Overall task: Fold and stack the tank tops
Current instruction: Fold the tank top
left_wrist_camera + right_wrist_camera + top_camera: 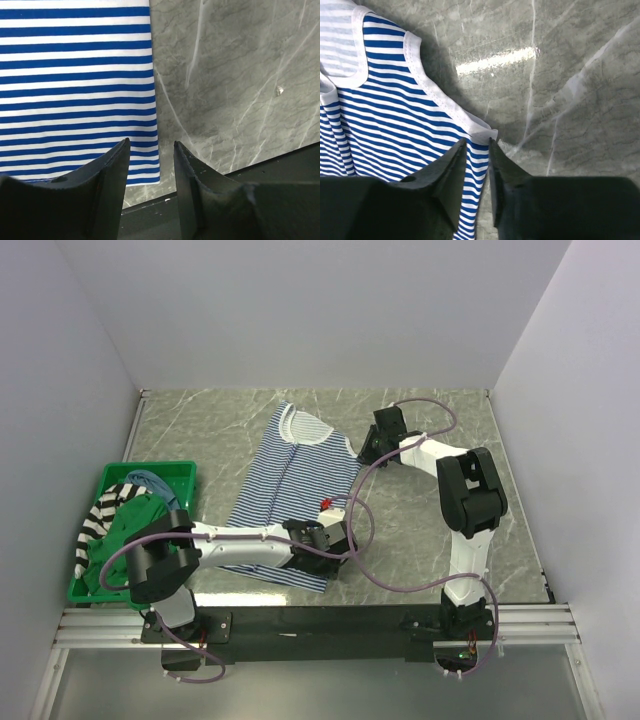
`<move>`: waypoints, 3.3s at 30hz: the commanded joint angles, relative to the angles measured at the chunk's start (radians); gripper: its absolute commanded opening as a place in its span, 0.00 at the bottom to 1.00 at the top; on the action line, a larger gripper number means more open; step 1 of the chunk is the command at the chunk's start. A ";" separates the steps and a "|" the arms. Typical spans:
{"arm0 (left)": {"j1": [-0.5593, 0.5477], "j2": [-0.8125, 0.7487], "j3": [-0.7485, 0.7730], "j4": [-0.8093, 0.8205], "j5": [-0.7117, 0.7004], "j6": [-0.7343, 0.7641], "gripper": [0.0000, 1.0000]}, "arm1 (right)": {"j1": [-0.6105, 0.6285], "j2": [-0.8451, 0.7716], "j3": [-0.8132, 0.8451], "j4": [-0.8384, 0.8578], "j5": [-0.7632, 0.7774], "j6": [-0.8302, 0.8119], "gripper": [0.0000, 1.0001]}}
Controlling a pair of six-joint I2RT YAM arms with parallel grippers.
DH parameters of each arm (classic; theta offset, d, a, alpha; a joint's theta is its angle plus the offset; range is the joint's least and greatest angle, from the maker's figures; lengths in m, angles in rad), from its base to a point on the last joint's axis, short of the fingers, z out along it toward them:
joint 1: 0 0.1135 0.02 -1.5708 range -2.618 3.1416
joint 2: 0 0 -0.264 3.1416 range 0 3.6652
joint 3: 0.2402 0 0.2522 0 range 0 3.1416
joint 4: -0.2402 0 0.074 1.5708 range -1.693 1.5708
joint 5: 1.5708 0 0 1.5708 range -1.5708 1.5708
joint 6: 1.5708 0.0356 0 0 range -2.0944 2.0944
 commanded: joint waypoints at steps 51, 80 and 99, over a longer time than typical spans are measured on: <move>-0.108 -0.014 0.006 -0.071 -0.068 -0.086 0.01 | -0.015 -0.031 -0.055 0.050 0.009 -0.035 0.42; -0.138 -0.173 -0.100 0.107 -0.066 -0.078 0.01 | -0.020 -0.178 -0.137 0.036 0.124 -0.035 0.00; -0.069 -0.419 -0.323 -0.031 -0.243 -0.352 0.01 | 0.120 -0.055 0.121 -0.072 0.164 -0.019 0.00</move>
